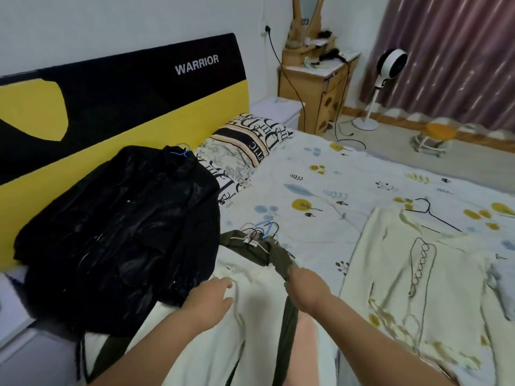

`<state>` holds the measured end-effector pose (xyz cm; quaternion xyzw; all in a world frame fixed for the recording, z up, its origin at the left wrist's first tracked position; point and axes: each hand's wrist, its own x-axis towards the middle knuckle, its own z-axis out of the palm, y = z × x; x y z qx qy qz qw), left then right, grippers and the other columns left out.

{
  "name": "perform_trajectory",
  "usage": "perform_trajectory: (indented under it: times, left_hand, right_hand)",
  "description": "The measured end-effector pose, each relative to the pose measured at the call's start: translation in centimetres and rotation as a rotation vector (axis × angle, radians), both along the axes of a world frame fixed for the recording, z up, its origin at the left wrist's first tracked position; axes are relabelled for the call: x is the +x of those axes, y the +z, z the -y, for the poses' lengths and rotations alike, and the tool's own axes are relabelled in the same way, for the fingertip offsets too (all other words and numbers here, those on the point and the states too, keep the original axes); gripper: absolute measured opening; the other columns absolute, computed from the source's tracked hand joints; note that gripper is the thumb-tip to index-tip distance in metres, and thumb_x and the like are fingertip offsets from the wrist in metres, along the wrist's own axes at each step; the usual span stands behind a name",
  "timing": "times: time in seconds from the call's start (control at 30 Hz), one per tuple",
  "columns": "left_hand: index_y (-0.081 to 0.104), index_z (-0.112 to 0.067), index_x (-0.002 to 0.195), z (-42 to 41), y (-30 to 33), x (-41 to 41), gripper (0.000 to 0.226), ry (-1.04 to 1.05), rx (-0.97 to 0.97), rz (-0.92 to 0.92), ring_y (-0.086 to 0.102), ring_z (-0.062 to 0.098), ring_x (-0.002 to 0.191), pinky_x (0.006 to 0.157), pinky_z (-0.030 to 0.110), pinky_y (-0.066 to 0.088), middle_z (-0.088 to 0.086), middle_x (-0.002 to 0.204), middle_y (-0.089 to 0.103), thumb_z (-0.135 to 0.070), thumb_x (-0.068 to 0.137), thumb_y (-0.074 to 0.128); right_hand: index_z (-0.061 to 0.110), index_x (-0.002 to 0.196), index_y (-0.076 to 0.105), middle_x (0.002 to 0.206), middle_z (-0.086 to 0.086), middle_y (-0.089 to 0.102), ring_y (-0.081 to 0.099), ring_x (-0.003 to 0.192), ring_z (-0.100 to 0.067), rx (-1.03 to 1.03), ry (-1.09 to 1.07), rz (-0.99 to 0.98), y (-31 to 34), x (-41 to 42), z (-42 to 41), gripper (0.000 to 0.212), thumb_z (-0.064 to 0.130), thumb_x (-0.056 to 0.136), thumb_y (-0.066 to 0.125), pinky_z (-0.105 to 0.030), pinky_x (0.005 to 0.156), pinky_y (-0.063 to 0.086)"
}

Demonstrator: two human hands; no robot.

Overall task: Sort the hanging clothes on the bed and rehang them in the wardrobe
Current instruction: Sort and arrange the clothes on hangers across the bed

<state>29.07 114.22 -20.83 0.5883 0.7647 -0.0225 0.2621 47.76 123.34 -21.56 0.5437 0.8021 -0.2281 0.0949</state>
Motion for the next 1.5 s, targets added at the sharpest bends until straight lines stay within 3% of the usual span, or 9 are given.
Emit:
perform_trajectory:
  times: [0.2, 0.37, 0.6, 0.77, 0.93, 1.1, 1.3, 1.4, 1.5]
  left_hand:
    - [0.034, -0.024, 0.139, -6.8, -6.9, -5.0, 0.042, -0.152, 0.012, -0.029, 0.037, 0.016, 0.128, 0.104, 0.028, 0.034, -0.005, 0.142, 0.038, -0.029, 0.097, 0.039]
    - [0.017, -0.025, 0.147, -11.4, -12.9, -6.7, 0.053, -0.245, -0.016, -0.035, 0.012, 0.015, 0.143, 0.114, 0.031, 0.019, -0.005, 0.157, 0.007, -0.027, 0.098, 0.037]
    - [-0.004, -0.023, 0.149, -14.9, -19.3, -6.9, 0.068, -0.264, -0.066, 0.035, -0.011, 0.022, 0.145, 0.116, 0.031, 0.013, 0.006, 0.154, -0.025, -0.025, 0.098, 0.041]
    - [-0.005, -0.018, 0.149, -15.0, -20.4, -7.0, 0.065, -0.346, -0.212, 0.022, -0.014, 0.026, 0.144, 0.118, 0.034, 0.001, 0.006, 0.156, -0.017, -0.029, 0.100, 0.035]
    - [0.005, -0.020, 0.150, -14.1, -18.7, -6.9, 0.059, -0.337, -0.139, 0.067, -0.002, 0.020, 0.146, 0.117, 0.029, 0.006, 0.003, 0.158, -0.006, -0.026, 0.099, 0.036]
    - [0.037, -0.022, 0.136, -12.6, -14.8, -6.8, 0.047, -0.156, 0.210, 0.155, 0.034, 0.012, 0.130, 0.106, 0.022, 0.030, -0.006, 0.141, 0.035, -0.008, 0.091, 0.040]
    - [0.065, -0.006, 0.100, -9.7, -10.0, -7.2, 0.045, -0.009, 0.551, 0.048, 0.061, 0.031, 0.093, 0.081, 0.038, 0.053, 0.009, 0.102, 0.060, 0.017, 0.062, 0.062]
    - [0.059, -0.003, 0.117, -8.1, -7.2, -6.8, 0.060, 0.063, 0.591, -0.032, 0.056, 0.035, 0.111, 0.089, 0.039, 0.049, 0.014, 0.123, 0.054, 0.020, 0.062, 0.058]
    - [0.030, -0.006, 0.143, -6.2, -4.3, -6.6, 0.067, 0.087, 0.559, -0.150, 0.029, 0.030, 0.138, 0.109, 0.037, 0.029, 0.012, 0.153, 0.023, 0.011, 0.082, 0.048]
  right_hand:
    - [0.012, 0.132, 0.038, 0.135, -0.014, 0.044, 0.041, 0.123, -0.033, -0.072, -0.170, 0.014, -7.6, -5.1, -3.7, 0.040, 0.034, 0.098, 0.034, -0.040, 0.100, 0.037]
    - [0.015, 0.141, 0.026, 0.141, -0.011, 0.036, 0.036, 0.129, -0.030, -0.092, -0.279, 0.031, -12.7, -7.9, -7.0, 0.046, 0.033, 0.099, 0.033, -0.037, 0.104, 0.031]
    - [0.013, 0.126, 0.039, 0.131, -0.010, 0.043, 0.039, 0.123, -0.030, -0.076, -0.436, 0.103, -18.0, -10.3, -9.2, 0.032, 0.029, 0.100, 0.030, -0.038, 0.096, 0.036]
    - [0.009, 0.121, 0.041, 0.126, -0.013, 0.047, 0.043, 0.119, -0.031, -0.143, -0.466, 0.041, -18.5, -10.6, -9.8, 0.030, 0.027, 0.098, 0.037, -0.037, 0.092, 0.039]
    - [0.012, 0.099, 0.045, 0.112, -0.013, 0.062, 0.057, 0.105, -0.032, -0.112, -0.555, -0.091, -15.7, -10.5, -8.6, 0.023, 0.034, 0.098, 0.036, -0.034, 0.075, 0.040]
    - [0.016, 0.093, 0.038, 0.099, -0.009, 0.066, 0.059, 0.096, -0.031, 0.088, -0.545, -0.180, -11.4, -8.9, -5.2, 0.021, 0.035, 0.098, 0.035, -0.034, 0.063, 0.030]
    - [0.018, 0.086, 0.043, 0.086, -0.006, 0.061, 0.059, 0.089, -0.032, 0.214, -0.591, -0.329, -8.9, -5.2, 0.2, 0.017, 0.033, 0.094, 0.044, -0.033, 0.064, 0.037]
    - [0.021, 0.086, 0.040, 0.083, -0.006, 0.061, 0.060, 0.087, -0.030, 0.261, -0.567, -0.390, -6.3, -3.1, 2.8, 0.016, 0.033, 0.096, 0.044, -0.032, 0.060, 0.029]
    - [0.022, 0.083, 0.034, 0.065, 0.002, 0.050, 0.056, 0.073, -0.030, 0.309, -0.517, -0.418, -4.2, -0.6, 5.2, 0.021, 0.037, 0.096, 0.043, -0.035, 0.059, 0.032]
